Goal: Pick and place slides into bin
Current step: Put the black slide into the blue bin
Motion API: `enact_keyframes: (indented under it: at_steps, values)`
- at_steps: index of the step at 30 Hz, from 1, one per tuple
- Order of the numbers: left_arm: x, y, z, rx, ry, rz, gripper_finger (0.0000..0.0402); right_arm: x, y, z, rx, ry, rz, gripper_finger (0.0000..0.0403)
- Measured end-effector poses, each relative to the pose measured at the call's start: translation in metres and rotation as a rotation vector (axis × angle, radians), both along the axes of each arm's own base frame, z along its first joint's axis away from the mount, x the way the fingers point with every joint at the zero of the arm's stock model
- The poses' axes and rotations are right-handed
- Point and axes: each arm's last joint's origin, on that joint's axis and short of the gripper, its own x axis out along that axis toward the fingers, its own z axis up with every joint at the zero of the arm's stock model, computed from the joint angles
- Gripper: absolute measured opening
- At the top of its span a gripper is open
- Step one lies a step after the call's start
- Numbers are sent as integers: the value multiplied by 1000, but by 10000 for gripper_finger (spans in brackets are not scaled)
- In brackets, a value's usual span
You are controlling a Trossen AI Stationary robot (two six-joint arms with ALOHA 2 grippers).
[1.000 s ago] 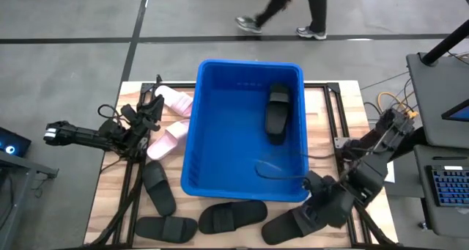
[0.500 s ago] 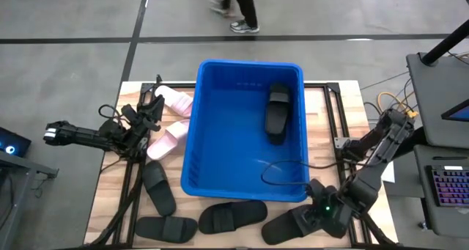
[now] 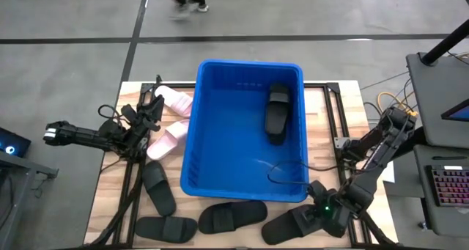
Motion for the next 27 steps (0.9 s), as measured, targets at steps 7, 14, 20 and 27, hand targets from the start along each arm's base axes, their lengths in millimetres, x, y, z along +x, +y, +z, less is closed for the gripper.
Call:
enact_keyframes:
  at_steps: [7, 14, 20, 27]
  values:
    - [0, 0, 0, 0, 1, 0, 148, -13, 9, 0, 13, 6, 58, 219]
    - [0, 0, 0, 0, -2, 0, 148, -26, 24, 13, 40, -21, 129, 219]
    - [0, 0, 0, 0, -1, 0, 148, -40, 35, 8, -5, -83, 112, 219]
    - [0, 0, 0, 0, 3, 0, 148, -55, 43, -11, -88, -182, 20, 219]
